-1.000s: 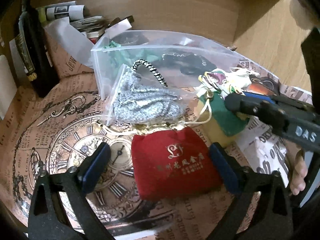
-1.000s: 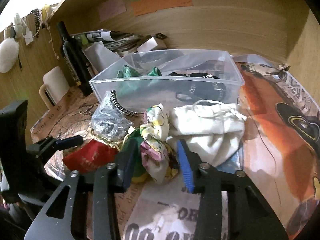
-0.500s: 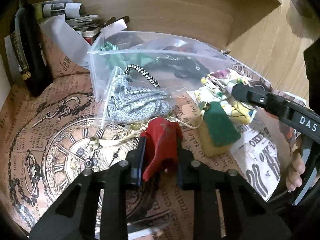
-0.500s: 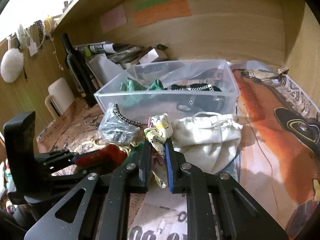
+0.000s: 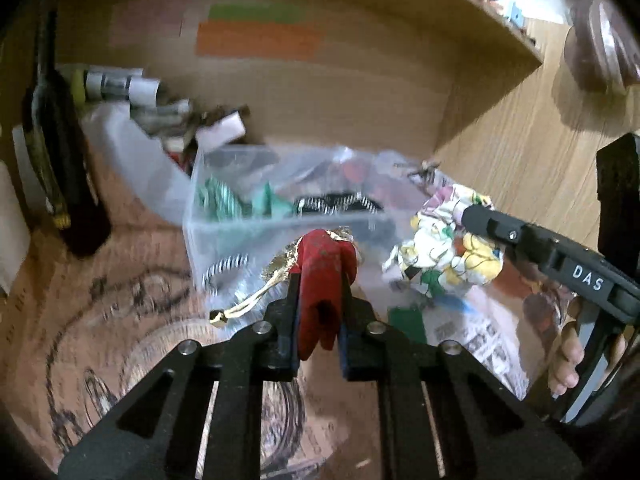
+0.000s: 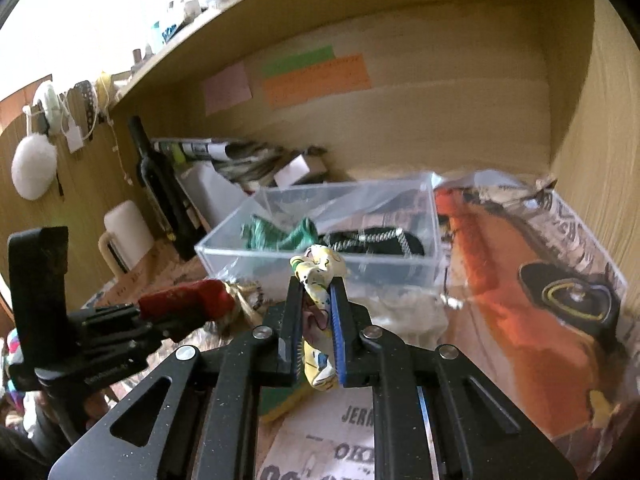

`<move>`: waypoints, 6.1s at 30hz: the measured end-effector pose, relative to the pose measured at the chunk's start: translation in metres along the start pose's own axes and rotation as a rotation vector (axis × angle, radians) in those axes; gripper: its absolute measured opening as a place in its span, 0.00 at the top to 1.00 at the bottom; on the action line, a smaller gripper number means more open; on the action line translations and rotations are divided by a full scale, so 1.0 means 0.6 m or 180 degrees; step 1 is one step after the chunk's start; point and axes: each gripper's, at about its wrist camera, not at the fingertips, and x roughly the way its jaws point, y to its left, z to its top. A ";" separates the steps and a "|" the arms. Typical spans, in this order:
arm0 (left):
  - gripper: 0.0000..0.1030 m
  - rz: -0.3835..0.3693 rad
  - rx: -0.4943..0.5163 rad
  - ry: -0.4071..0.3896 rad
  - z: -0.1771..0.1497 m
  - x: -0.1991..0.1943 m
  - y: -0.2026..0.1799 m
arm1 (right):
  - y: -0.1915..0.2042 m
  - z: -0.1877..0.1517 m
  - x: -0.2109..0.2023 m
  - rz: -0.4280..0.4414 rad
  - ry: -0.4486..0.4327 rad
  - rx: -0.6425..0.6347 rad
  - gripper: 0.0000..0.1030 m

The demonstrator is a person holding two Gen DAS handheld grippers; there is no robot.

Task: Organize soft objects
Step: 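Carry the red pouch and floral cloth into the clear box and release both, then grasp the grey knit bag with the left gripper while the right gripper grasps the white drawstring bag, then carry the grey bag and white bag into the clear box and release both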

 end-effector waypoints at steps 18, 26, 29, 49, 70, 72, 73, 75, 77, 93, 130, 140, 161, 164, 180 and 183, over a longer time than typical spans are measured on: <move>0.86 0.0283 0.0089 -0.0365 0.131 0.035 0.031 | -0.001 0.100 0.024 -0.0047 -0.0334 -0.0246 0.89; 0.86 0.0407 0.0010 -0.0190 0.163 0.103 0.066 | -0.019 0.117 0.078 -0.0090 -0.0152 -0.0244 0.89; 0.85 0.0447 0.0025 -0.0082 0.166 0.132 0.075 | -0.028 0.116 0.107 -0.0160 -0.0045 -0.0253 0.89; 0.39 0.0489 0.0168 0.0302 0.145 0.197 0.062 | -0.043 0.082 0.209 -0.0024 0.0734 -0.0241 0.71; 0.03 0.0554 0.0194 -0.0093 0.121 0.055 0.065 | -0.032 0.086 0.079 -0.0311 0.0170 -0.0380 0.17; 0.03 0.0553 0.0169 0.0015 0.107 0.061 0.071 | -0.039 0.075 0.074 -0.0337 0.0218 -0.0344 0.17; 0.03 0.0540 0.0144 0.0091 0.098 0.065 0.076 | -0.044 0.068 0.072 -0.0350 0.0244 -0.0317 0.17; 0.03 0.0520 0.0102 0.0199 0.083 0.071 0.080 | -0.052 0.056 0.070 -0.0380 0.0313 -0.0277 0.16; 0.03 0.0489 0.0074 0.0316 0.066 0.080 0.082 | -0.059 0.041 0.072 -0.0405 0.0398 -0.0235 0.16; 0.18 0.0157 0.0003 0.0865 -0.014 0.141 0.056 | -0.092 -0.039 0.104 -0.0285 0.0960 0.0057 0.17; 0.64 0.0182 0.0146 -0.0216 0.123 0.011 0.038 | -0.022 0.083 0.003 -0.0188 -0.0246 -0.0270 0.78; 0.64 0.0212 0.0182 -0.0099 0.166 0.075 0.036 | -0.039 0.126 0.060 -0.0283 -0.0312 -0.0267 0.78; 0.61 0.0227 0.0228 0.0569 0.157 0.237 0.047 | -0.081 0.108 0.208 -0.0372 0.0427 -0.0068 0.76; 0.52 0.0230 0.0185 0.0610 0.155 0.241 0.052 | -0.083 0.102 0.219 -0.0415 0.0498 -0.0077 0.75; 0.15 0.0305 0.0239 0.0101 0.163 0.115 0.042 | -0.058 0.106 0.169 -0.0618 0.0368 -0.0305 0.25; 0.04 0.0368 0.0283 -0.0024 0.159 0.081 0.044 | -0.056 0.103 0.144 -0.0622 0.0252 -0.0274 0.14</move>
